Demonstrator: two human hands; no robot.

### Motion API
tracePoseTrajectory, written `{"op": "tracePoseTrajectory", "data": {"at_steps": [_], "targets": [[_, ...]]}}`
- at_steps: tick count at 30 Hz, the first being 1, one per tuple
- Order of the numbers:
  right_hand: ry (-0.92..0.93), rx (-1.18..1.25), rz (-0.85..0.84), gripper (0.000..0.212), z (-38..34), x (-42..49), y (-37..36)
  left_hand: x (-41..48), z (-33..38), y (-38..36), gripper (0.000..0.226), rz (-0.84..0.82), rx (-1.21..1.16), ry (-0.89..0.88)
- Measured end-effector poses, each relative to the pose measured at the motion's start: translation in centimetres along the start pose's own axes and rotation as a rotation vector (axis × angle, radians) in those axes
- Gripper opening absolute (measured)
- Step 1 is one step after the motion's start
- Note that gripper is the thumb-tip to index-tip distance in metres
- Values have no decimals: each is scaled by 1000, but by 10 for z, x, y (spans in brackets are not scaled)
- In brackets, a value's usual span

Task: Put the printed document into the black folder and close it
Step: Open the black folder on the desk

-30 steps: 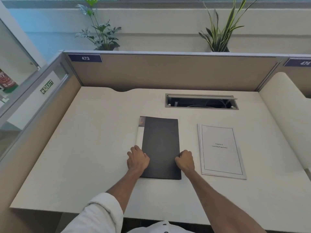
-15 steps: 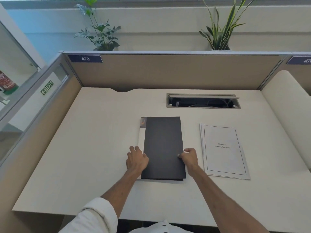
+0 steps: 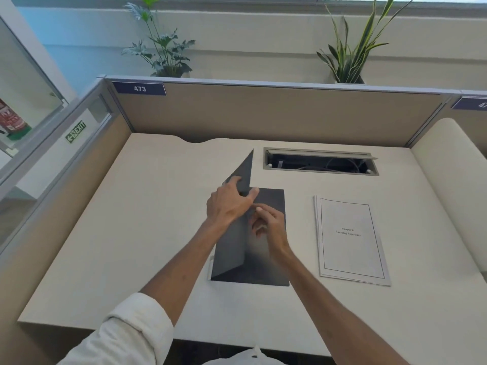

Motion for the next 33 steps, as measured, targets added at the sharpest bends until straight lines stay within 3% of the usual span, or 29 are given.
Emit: {"op": "tracePoseTrajectory", "data": {"at_steps": [4, 7, 12, 16, 19, 22, 26, 33], "targets": [[-6, -217, -31, 30, 29, 12, -17, -1, -15, 26, 52, 76, 16, 12], [-13, -588, 56, 25, 67, 22, -18, -5, -34, 46, 38, 139, -20, 31], [57, -999, 104, 32, 116, 24, -14, -13, -87, 73, 34, 195, 8, 108], [101, -1242, 29, 65, 142, 36, -16, -18, -128, 87, 44, 206, 169, 132], [137, -1351, 9, 76, 148, 44, -17, -24, -155, 81, 66, 166, 308, 121], [167, -1394, 7, 74, 159, 48, -16, -34, -188, 63, 83, 144, 435, 160], [226, -1464, 39, 69, 178, 47, -8, -54, -229, 36, 82, 118, 495, 212], [224, -1521, 36, 68, 185, 49, -6, -77, -289, -17, 74, -79, 290, 351]]}}
Point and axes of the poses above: each hand's wrist, its own x-axis towards the middle knuckle, its own y-axis out of the back of the hand, z = x × y, the point moved 4 cm from there along x, towards the middle knuckle, and after that the axes turned 13 degrees about -y, right-handed, at the moved point
